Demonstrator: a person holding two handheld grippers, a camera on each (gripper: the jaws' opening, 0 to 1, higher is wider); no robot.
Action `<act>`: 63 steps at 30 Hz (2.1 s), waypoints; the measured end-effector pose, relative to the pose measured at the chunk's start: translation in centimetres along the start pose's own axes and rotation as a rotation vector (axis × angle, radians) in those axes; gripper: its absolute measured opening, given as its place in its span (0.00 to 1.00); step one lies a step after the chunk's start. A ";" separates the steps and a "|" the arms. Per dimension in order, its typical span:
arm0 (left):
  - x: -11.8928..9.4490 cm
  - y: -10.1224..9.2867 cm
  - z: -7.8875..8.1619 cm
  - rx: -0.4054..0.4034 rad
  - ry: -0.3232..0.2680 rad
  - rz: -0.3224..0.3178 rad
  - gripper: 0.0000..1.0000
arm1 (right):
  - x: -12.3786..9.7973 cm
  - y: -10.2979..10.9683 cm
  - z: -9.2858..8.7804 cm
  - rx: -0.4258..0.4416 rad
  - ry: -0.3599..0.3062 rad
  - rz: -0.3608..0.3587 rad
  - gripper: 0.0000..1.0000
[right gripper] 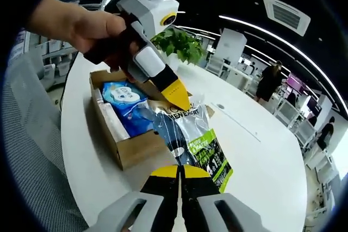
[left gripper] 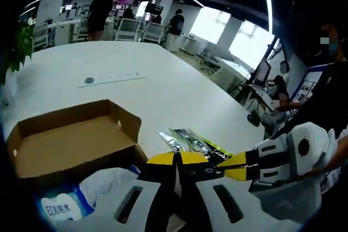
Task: Operate the shoe box by opening the lid, removing the specified soft item, and placing it in the target area until the item is outside and the box remains undamaged.
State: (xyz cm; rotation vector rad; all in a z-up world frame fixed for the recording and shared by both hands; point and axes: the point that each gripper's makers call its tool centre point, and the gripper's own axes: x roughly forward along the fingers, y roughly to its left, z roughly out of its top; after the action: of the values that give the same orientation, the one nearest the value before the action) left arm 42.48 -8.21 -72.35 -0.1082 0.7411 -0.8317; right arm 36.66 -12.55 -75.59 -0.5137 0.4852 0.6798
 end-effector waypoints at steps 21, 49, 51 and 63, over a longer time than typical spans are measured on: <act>3.3 1.0 -0.9 0.068 0.097 0.047 0.00 | 2.1 -1.4 -2.8 0.028 0.027 -0.002 0.00; 3.5 1.0 -0.8 -0.057 0.087 0.060 0.06 | 3.0 -1.9 -4.7 0.077 0.023 0.046 0.00; 3.3 1.0 -0.5 -0.056 0.076 0.059 0.07 | 3.0 -1.9 -4.7 0.081 0.022 0.046 0.00; 2.1 0.6 0.7 -0.058 0.028 0.039 0.09 | 3.3 -1.9 -5.0 0.062 0.033 0.058 0.00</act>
State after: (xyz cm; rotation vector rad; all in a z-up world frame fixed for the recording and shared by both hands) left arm 44.23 -9.40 -73.16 -0.1336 0.7912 -0.7764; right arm 38.95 -15.22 -80.75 -0.4548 0.5522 0.7109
